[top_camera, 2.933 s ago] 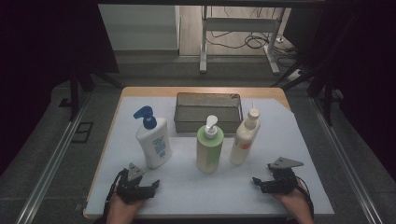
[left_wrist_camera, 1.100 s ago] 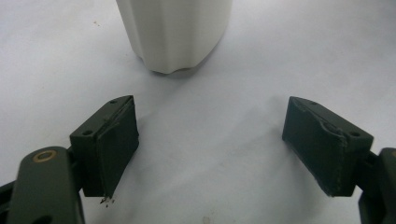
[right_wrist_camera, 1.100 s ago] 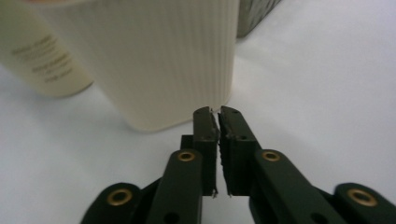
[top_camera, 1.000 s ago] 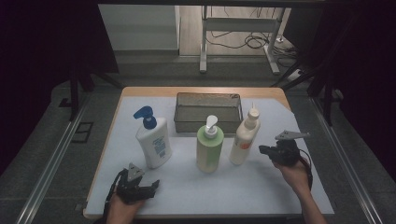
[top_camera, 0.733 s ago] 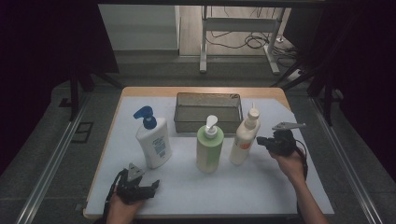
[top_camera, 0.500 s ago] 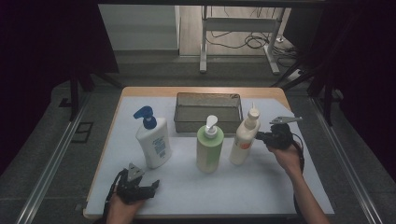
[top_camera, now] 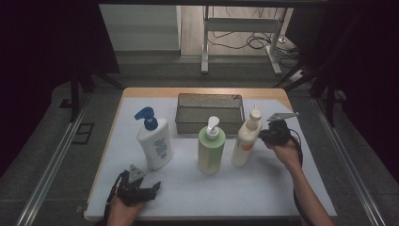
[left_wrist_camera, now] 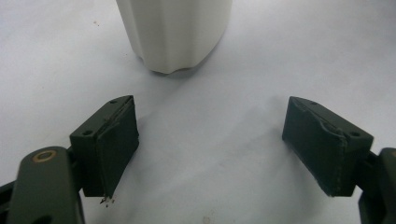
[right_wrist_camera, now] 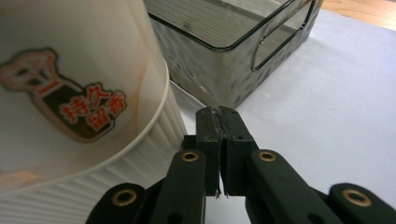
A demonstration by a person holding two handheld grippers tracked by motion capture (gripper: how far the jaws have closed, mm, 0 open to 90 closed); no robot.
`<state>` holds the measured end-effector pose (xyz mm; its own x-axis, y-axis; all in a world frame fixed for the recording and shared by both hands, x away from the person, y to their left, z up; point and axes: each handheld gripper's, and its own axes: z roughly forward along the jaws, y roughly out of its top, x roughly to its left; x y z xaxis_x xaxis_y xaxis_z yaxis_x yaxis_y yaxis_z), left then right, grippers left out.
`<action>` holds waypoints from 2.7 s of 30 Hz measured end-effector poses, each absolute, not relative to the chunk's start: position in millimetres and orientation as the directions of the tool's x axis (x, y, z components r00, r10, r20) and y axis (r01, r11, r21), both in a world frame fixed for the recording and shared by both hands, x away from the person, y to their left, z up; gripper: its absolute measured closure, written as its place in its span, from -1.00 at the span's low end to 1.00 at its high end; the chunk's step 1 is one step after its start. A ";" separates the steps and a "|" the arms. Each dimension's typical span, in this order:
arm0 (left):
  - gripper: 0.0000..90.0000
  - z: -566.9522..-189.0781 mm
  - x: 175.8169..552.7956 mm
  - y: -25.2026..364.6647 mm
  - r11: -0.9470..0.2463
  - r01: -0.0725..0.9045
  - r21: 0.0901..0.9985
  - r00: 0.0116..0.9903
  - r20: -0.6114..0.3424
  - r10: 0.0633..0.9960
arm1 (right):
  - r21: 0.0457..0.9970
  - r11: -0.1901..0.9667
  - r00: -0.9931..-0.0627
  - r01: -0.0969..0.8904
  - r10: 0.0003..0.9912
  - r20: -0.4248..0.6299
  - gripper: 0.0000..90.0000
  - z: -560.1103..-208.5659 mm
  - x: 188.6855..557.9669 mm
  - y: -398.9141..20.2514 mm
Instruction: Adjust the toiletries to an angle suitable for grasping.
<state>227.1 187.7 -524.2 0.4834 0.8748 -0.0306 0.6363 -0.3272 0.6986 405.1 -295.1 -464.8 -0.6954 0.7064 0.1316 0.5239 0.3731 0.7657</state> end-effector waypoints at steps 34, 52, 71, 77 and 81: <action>-0.60 -524.3 227.1 187.6 -0.327 0.637 0.698 0.483 -0.031 0.875 | 0.763 0.403 -0.731 0.505 0.670 0.130 0.98 -461.6 399.1 -302.8; -0.60 -524.2 227.1 187.6 -0.328 0.637 0.698 0.484 -0.031 0.875 | 0.769 0.400 -0.738 0.499 0.660 0.136 0.98 -463.8 367.7 -314.6; -0.60 -524.2 227.0 187.6 -0.328 0.637 0.698 0.483 -0.030 0.875 | 0.774 0.405 -0.759 0.486 0.635 0.145 0.94 -471.8 332.4 -319.7; -0.60 -524.2 227.0 187.5 -0.328 0.637 0.698 0.483 -0.030 0.875 | 0.780 0.403 -0.769 0.478 0.622 0.149 0.93 -474.7 320.5 -320.2; -0.60 -524.2 227.0 187.5 -0.328 0.637 0.698 0.483 -0.030 0.875 | 0.785 0.402 -0.775 0.472 0.613 0.152 0.93 -476.8 311.6 -319.1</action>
<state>227.0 187.5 -524.2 0.4830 0.8751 -0.0298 0.6368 -0.3277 0.6979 311.6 -319.1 -476.8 -0.7754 0.6130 0.1519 0.4717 0.4024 0.7846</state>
